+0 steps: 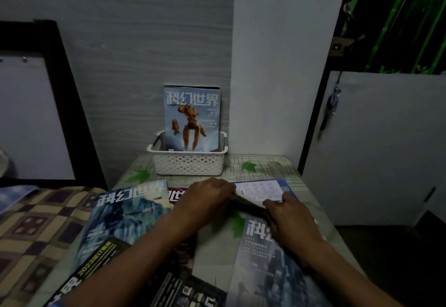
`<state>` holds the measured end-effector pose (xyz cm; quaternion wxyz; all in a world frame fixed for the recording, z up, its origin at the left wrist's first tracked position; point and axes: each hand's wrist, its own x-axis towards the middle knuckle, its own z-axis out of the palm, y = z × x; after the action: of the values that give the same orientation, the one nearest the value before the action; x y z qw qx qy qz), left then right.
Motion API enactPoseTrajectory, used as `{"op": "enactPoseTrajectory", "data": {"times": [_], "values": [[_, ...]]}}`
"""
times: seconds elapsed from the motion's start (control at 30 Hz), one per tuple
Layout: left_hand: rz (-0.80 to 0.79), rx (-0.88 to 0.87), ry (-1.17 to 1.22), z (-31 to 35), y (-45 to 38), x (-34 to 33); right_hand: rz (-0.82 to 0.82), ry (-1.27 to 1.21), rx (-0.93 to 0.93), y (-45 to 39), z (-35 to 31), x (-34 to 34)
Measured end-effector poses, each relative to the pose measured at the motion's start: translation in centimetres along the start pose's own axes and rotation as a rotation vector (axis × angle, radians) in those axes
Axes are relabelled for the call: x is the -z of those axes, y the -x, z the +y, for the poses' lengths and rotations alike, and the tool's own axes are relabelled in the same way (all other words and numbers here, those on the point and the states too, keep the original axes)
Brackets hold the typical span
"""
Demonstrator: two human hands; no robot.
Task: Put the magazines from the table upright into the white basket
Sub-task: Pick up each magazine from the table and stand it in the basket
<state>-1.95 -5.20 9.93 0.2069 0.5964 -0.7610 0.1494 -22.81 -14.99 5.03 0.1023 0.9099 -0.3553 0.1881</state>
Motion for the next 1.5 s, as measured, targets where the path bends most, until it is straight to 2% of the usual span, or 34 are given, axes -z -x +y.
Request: {"op": "enactPoseTrajectory", "data": {"times": [0.07, 0.13, 0.2, 0.3, 0.37, 0.43, 0.53, 0.63, 0.73, 0.83, 0.9, 1.0, 1.1, 1.23, 1.33, 1.5], "values": [[0.245, 0.088, 0.134, 0.0, 0.0, 0.7, 0.101, -0.09, -0.106, -0.6, 0.0, 0.9], [0.473, 0.295, 0.3, -0.5, 0.1, 1.2, 0.248, -0.17, -0.163, -1.4, 0.5, 2.1], [0.57, 0.516, 0.494, -1.7, 0.1, 1.4, 0.335, -0.279, -0.221, -2.5, 1.5, 3.6], [0.461, 0.734, 0.682, -3.6, 0.2, 1.2, 0.259, -0.782, -0.313, -4.6, 2.6, 6.0], [0.32, 0.778, 0.77, -4.2, 0.1, 0.8, 0.212, -1.111, -0.314, -5.4, 2.6, 7.0], [0.224, 0.771, 0.859, -4.3, -0.1, 0.3, 0.146, -1.228, -0.314, -5.7, 2.0, 6.9], [0.204, 0.717, 0.959, -4.2, 0.0, -0.5, 0.094, -1.244, -0.319, -5.6, 0.9, 5.4], [0.229, 0.608, 0.857, -3.7, 0.4, -0.9, 0.12, -1.273, -0.393, -5.5, 0.7, 4.1], [0.267, 0.554, 0.746, -3.1, 0.2, -1.1, 0.135, -1.135, -0.474, -5.6, 0.9, 3.0], [0.359, 0.588, 0.678, -3.2, -0.2, -1.3, 0.16, -0.948, -0.481, -6.0, 0.7, 2.8], [0.432, 0.633, 0.683, -3.9, -0.5, -1.0, 0.202, -0.919, -0.453, -7.3, 0.5, 3.6], [0.535, 0.661, 0.672, -6.3, -2.0, 1.5, 0.286, -0.947, -0.416, -11.4, -0.3, 5.6], [0.654, 0.612, 0.589, -10.2, -4.8, 5.7, 0.347, -1.125, -0.38, -16.6, -1.7, 7.9], [0.674, 0.606, 0.574, -16.3, -7.7, 10.0, 0.44, -1.134, -0.374, -23.4, -3.2, 8.7], [0.694, 0.673, 0.555, -20.0, -9.0, 9.4, 0.441, -1.097, -0.474, -27.6, -4.1, 6.5], [0.649, 0.825, 0.609, -24.8, -8.9, 3.7, 0.404, -1.049, -0.544, -30.6, -5.0, 0.4]]}}
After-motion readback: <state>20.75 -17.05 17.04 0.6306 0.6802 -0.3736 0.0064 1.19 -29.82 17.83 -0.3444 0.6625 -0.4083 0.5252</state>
